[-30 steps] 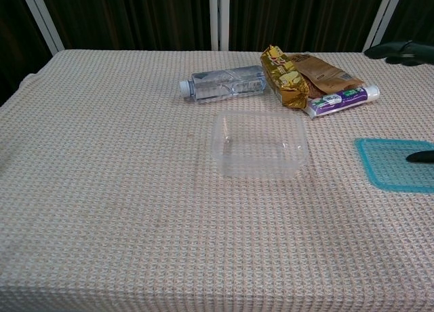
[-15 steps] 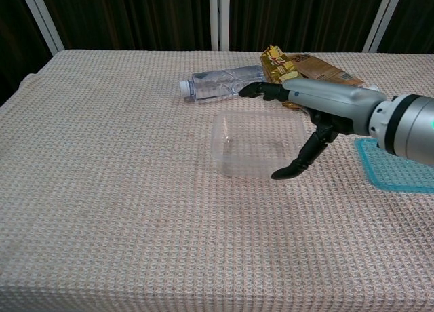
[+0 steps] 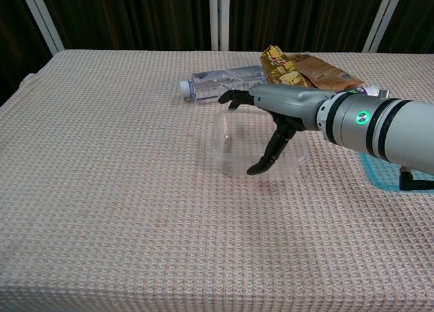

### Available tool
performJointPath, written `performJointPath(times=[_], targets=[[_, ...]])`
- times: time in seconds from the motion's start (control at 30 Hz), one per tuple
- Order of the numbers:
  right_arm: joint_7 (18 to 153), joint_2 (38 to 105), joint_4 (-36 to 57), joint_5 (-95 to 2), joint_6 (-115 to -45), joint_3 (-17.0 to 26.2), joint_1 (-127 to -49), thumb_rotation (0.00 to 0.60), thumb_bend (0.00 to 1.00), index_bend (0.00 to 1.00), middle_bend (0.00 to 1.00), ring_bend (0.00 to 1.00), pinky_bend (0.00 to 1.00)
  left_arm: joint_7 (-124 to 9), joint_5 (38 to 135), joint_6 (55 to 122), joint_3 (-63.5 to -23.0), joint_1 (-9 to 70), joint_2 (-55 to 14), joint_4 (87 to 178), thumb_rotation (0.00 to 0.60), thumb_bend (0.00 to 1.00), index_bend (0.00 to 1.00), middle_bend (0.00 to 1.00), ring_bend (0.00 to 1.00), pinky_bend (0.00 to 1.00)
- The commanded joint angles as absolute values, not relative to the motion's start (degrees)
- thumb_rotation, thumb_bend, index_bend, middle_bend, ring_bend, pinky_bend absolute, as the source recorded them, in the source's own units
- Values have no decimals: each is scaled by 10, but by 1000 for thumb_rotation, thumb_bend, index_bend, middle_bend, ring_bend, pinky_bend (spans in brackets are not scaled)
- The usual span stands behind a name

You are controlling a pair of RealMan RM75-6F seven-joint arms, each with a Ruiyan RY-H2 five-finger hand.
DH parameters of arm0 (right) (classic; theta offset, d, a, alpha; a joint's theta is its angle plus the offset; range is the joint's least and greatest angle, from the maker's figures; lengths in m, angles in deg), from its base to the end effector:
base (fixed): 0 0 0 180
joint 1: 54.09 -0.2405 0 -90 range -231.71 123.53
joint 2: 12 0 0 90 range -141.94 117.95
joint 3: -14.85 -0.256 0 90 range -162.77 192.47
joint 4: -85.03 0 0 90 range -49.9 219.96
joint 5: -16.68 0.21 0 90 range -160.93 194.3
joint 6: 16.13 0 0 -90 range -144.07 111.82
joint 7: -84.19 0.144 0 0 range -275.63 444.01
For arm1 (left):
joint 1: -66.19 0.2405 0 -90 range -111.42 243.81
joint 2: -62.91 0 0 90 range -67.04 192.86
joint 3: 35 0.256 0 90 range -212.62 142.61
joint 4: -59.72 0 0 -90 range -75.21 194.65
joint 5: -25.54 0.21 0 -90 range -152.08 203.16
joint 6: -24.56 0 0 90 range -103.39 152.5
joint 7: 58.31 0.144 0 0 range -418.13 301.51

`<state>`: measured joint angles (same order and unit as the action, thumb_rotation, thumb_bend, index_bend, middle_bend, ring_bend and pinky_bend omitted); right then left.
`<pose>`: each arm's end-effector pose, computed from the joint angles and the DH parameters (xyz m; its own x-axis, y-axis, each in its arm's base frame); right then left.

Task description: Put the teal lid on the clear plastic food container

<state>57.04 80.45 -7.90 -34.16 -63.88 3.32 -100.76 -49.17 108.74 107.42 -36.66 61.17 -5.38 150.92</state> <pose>-0.0985 -0.3126 -0.0595 0.3778 -0.4821 0.7905 -0.8968 -0.4029 0.1828 -0.3177 0.1769 0.1316 0.4867 0.0698 0.8708 0.8718 0.0250 -0.4893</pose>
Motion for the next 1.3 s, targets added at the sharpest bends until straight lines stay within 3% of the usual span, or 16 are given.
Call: performJointPath(times=[0.03,0.37,0.6,0.73,0.83,0.93,1.3], targets=[[584,796,-71,-368,-640,42,-1007,600,20,14,245,91,0,-491,1087,1074,-367,611,-54,1510,600,6,89,34,0,13],[686,704,-71,-508,-638,80,-975,600,29,41,277,113,0,-475,1090,1074,-367,608,-51,1523,600,5,88,34,0,13],[720,683,-49,-542,-636,100,-962,600,31,41,263,103,0,-461,1090,1077,-366,609,-50,1535,600,5,89,34,0,12],[713,683,-40,-548,-634,107,-963,600,27,30,211,41,0,-457,1091,1081,-364,612,-50,1540,600,6,88,34,0,11],[697,678,-44,-549,-634,112,-963,600,9,0,112,0,0,-456,1091,1084,-364,614,-49,1542,600,6,89,34,0,11],[688,670,-55,-557,-656,118,-952,600,0,0,6,0,0,-457,1091,1087,-363,616,-51,1541,600,6,88,34,0,9],[759,606,-96,-606,-796,162,-837,600,0,0,0,0,0,-462,1093,1083,-364,613,-54,1534,600,5,89,34,0,8]])
